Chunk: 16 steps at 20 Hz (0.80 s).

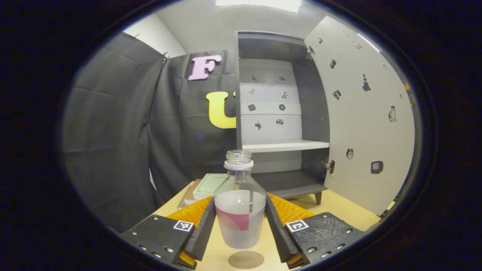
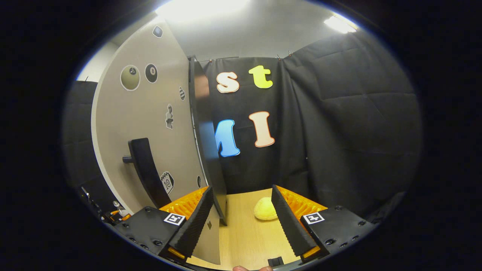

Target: Open the cabinet door with the right hand, grasp the bottle in the cabinet with the left hand and place it on the coaster, then close the cabinet door with the right hand.

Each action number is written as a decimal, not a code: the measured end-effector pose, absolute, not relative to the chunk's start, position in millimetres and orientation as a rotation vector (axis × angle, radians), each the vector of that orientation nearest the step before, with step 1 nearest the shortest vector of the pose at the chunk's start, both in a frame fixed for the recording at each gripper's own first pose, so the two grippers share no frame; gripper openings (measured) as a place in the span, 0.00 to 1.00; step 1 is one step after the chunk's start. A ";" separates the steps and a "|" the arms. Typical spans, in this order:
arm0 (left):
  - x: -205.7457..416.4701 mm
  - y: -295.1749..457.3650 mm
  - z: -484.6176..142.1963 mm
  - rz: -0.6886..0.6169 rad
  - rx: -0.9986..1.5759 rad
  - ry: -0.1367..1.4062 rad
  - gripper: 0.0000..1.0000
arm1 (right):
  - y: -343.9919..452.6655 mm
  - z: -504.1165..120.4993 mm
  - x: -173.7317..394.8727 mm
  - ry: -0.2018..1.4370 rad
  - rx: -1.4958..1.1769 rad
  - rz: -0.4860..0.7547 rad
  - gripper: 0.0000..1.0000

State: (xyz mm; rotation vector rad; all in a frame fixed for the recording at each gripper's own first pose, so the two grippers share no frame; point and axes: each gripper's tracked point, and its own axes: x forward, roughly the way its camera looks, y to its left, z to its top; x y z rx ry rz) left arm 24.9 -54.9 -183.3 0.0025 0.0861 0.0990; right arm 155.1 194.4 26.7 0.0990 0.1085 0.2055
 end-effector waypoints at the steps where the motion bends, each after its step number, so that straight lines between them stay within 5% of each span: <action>1: 19.0 -52.4 -203.0 0.115 -0.006 0.096 0.72 | 194.0 28.6 157.7 0.092 0.102 0.201 0.97; 16: 40.7 -50.6 -328.3 0.189 0.085 0.177 0.72 | 181.7 13.0 157.0 0.166 0.104 0.123 0.98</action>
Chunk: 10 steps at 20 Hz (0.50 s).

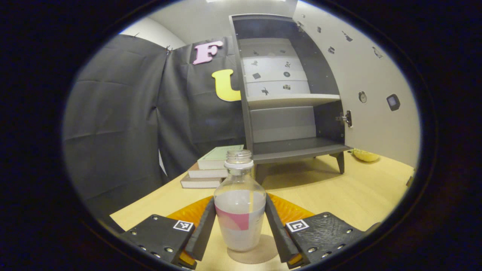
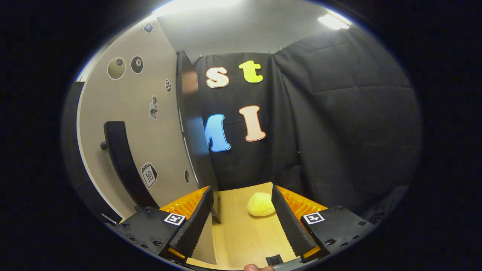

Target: Open the cabinet door with the right hand, grasp the bottle in the cabinet with the left hand and place it on the coaster, then close the cabinet door with the right hand.

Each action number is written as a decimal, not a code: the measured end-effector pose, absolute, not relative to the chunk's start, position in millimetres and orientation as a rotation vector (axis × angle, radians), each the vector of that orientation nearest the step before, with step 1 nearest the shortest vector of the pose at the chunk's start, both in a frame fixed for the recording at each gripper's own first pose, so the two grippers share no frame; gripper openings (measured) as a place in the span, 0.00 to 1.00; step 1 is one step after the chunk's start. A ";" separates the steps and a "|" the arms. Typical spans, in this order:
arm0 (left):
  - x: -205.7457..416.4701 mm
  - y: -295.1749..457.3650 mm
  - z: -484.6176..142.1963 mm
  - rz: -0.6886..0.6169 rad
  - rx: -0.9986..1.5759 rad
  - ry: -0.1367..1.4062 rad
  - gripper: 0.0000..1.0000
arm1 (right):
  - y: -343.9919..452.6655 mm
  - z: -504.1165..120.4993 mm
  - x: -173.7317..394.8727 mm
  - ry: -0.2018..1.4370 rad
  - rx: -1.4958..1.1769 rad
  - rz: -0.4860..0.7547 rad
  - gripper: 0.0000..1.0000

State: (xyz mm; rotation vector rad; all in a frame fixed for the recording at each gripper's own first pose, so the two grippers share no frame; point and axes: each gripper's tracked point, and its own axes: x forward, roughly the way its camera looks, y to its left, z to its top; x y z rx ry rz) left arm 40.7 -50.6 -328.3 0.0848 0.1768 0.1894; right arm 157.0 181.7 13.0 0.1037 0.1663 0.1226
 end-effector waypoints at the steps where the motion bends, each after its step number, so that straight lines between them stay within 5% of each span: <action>1: 36.6 -53.0 -328.4 0.188 0.079 0.176 0.76 | 180.4 12.4 157.8 0.167 0.104 0.115 0.98; 10: 31.4 -63.2 -341.5 0.158 0.065 0.201 0.73 | 181.3 2.6 151.6 0.214 0.113 0.106 0.98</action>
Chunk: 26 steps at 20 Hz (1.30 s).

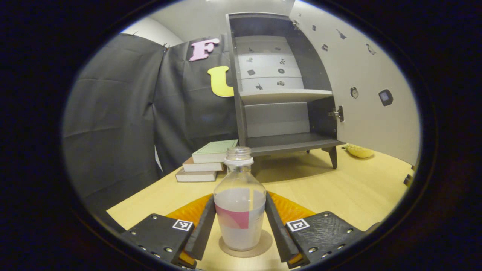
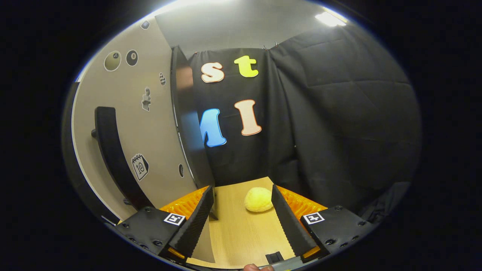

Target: Open the cabinet door with the right hand, grasp the bottle in the cabinet with the left hand and place it on the coaster, then close the cabinet door with the right hand.

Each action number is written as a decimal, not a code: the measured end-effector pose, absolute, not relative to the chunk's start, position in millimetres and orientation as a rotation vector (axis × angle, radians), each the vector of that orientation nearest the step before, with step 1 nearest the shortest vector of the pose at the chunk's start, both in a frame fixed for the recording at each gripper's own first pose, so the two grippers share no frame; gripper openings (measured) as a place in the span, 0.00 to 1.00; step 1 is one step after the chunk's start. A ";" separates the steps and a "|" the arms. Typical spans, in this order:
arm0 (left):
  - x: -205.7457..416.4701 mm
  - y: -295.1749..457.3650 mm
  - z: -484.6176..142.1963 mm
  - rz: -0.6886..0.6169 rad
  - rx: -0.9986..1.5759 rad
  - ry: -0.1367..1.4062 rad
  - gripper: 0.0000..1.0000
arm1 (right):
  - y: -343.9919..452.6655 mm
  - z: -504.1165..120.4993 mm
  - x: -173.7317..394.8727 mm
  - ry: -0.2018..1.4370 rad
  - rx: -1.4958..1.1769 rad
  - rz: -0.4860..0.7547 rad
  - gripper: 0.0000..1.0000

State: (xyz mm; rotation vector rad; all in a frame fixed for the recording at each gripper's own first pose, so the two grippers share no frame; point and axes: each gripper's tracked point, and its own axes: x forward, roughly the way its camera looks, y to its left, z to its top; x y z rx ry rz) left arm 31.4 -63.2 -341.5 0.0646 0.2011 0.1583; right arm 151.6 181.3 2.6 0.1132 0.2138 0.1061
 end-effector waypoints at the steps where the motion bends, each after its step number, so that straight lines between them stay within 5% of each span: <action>1: 31.3 -60.6 -342.3 0.163 0.053 0.204 0.73 | 180.8 1.4 151.9 0.217 0.109 0.108 0.98; 13: 16.1 -45.4 -307.9 0.176 -0.068 0.165 0.86 | 192.1 -2.8 148.0 0.234 0.124 0.140 0.98; 26: -25.4 -20.4 -143.7 0.219 -0.042 0.133 0.86 | 180.4 -2.5 161.6 0.160 0.032 0.143 0.98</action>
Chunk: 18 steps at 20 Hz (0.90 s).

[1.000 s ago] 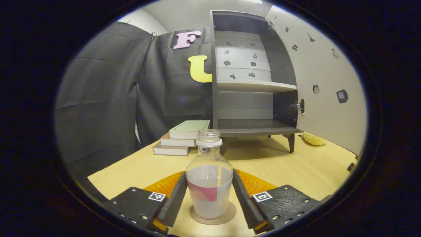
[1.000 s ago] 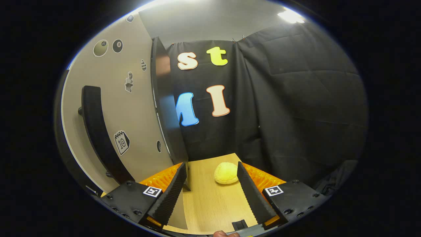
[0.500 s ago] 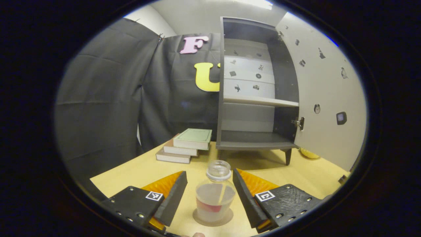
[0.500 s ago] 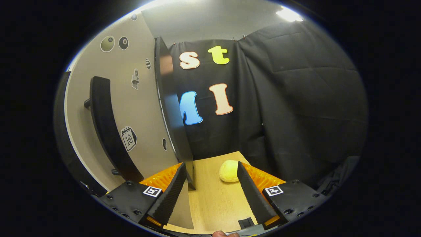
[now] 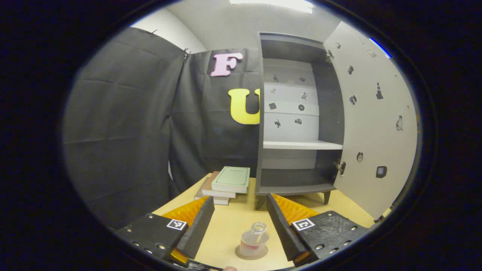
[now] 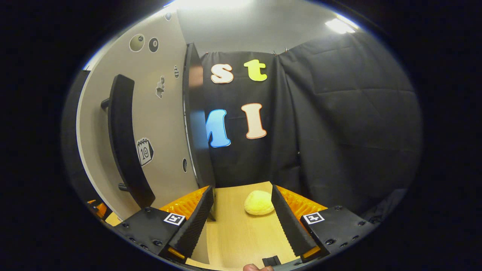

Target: Open the cabinet door with the right hand, grasp the bottle in the cabinet with the left hand and place it on the coaster, then close the cabinet door with the right hand.

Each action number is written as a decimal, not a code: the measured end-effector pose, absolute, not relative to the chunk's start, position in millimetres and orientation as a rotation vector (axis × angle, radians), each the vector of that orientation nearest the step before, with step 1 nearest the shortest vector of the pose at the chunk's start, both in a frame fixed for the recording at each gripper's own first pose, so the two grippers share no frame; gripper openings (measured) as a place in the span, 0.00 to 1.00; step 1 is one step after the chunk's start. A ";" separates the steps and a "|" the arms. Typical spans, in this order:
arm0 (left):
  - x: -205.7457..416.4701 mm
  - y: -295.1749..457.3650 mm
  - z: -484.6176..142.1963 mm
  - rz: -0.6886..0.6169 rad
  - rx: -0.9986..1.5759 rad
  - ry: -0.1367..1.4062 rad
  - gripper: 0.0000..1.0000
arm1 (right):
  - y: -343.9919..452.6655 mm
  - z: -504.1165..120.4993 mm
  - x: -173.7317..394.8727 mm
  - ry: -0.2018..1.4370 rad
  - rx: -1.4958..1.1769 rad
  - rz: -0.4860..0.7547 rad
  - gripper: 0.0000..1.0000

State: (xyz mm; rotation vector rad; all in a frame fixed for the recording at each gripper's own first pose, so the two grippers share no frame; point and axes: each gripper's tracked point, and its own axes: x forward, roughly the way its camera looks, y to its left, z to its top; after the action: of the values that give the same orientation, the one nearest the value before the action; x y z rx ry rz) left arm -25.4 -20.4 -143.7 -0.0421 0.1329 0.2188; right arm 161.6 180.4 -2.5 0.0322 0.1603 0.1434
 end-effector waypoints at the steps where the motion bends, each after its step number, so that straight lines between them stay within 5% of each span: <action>1: -27.5 -20.7 -131.9 0.222 -0.049 0.144 0.84 | 179.7 -3.2 160.7 0.166 0.024 0.154 0.98; 9: -35.6 -60.2 5.8 0.194 0.020 0.109 0.84 | 194.5 4.9 163.0 0.157 0.126 0.254 0.98; 18: -18.5 -97.5 58.2 0.172 0.090 0.118 0.83 | 211.2 11.1 164.8 0.180 0.210 0.295 0.98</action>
State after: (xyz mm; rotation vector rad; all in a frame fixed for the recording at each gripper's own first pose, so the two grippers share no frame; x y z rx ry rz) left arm -18.5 -97.5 58.2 0.0899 0.1179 0.1723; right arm 164.8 211.2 11.1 0.2104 0.1801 0.2949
